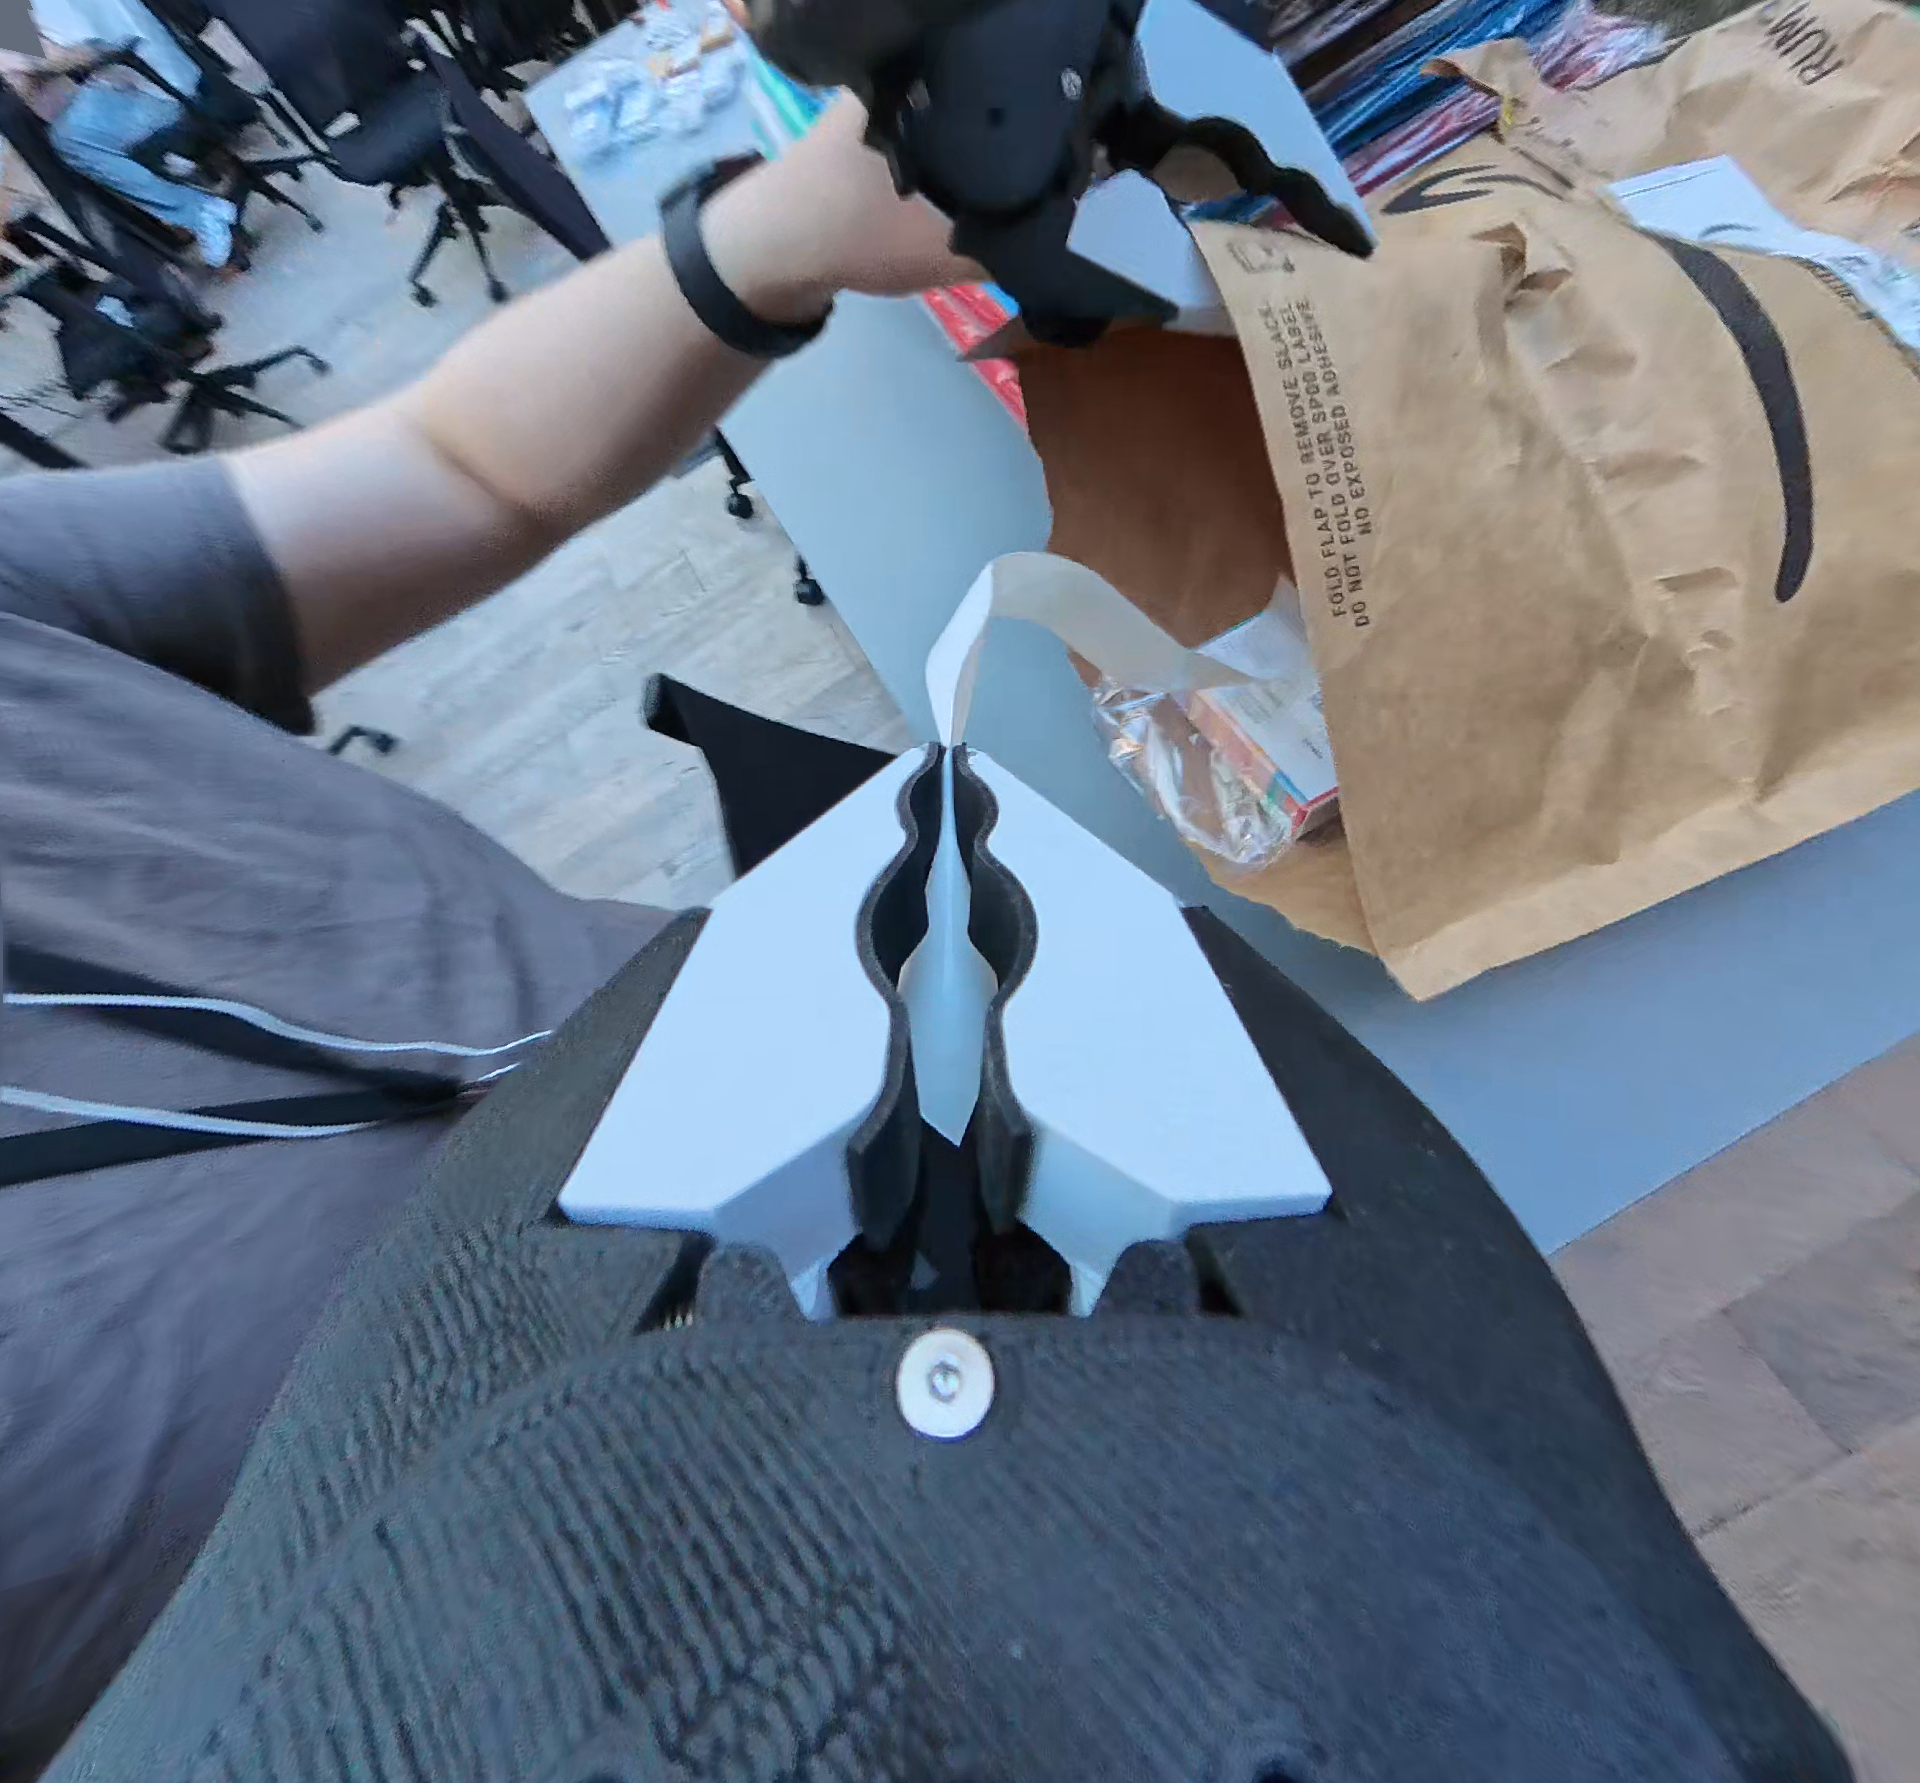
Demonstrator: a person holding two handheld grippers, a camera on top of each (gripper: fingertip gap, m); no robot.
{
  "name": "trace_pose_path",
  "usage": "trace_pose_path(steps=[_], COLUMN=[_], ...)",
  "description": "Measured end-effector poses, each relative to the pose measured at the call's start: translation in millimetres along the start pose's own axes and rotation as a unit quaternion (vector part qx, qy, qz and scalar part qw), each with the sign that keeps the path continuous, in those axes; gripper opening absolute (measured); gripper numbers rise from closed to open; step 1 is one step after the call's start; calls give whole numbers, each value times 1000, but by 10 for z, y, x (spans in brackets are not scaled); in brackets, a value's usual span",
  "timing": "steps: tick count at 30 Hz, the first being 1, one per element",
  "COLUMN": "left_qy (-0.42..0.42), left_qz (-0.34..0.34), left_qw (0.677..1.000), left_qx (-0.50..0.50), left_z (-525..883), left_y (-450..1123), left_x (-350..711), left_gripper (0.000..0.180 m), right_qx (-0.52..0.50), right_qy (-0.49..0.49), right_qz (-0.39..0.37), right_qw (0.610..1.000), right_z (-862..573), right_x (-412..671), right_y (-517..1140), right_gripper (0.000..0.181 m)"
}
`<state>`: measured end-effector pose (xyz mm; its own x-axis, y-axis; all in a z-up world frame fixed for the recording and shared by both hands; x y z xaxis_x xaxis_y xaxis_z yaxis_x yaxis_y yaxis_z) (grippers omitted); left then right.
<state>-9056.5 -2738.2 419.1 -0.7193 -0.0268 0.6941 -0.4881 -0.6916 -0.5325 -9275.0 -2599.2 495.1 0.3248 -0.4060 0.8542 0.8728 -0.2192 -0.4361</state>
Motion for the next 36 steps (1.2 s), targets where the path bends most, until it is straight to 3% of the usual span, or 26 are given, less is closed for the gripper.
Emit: trace_pose_path(steps=[1, 11, 16, 23, 29, 33, 35, 36], left_qy=[-7, -94, -87, -198, -293, -376, -393, -410], left_qz=[-2, -71, -58, -200, -338, -374, -390, -397], left_qw=[1000, 993, 994, 955, 867, 730, 669, 620], left_qx=[-6, -32, -38, -94, -220, -430, -496, -539], left_z=[-25, -423, -606, -707, -1262, -2188, -2692, -2928], left_y=[7, 73, 77, -474, -1315, -1614, -1699, -1748], left_x=[-20, -548, -807, -808, -777, -525, -333, -208], left_gripper=[21, 48, 75, 78, 74, 74, 83, 88], right_qx=[14, 42, 18, -28, -118, -200, -237, -260], right_qy=[14, 78, 96, 84, 35, -43, -77, -88], right_qz=[5, -43, -67, -65, -37, -6, 0, 4], right_qw=[1000, 995, 993, 994, 992, 979, 968, 961], right_z=[13, 209, 400, 1050, 2010, 2891, 3357, 3574], right_x=[59, 426, 419, 282, 109, -177, -359, -464], right_y=[-98, -779, -897, -1083, -1397, -1564, -1628, -1664], right_gripper=[0, 0, 0, 0, 0, 0, 0, 0])
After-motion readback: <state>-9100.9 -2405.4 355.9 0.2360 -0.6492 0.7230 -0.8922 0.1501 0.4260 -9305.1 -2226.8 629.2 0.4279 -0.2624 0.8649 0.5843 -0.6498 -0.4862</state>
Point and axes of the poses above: each gripper's, where its closed fingertips meet, y out along the fingers, x out of its top, z = x × y across the jaws, the point moved 8 cm from there along -y, back along the fingers, and after that the axes turned 7 degrees about -z, right-handed, at the moved point
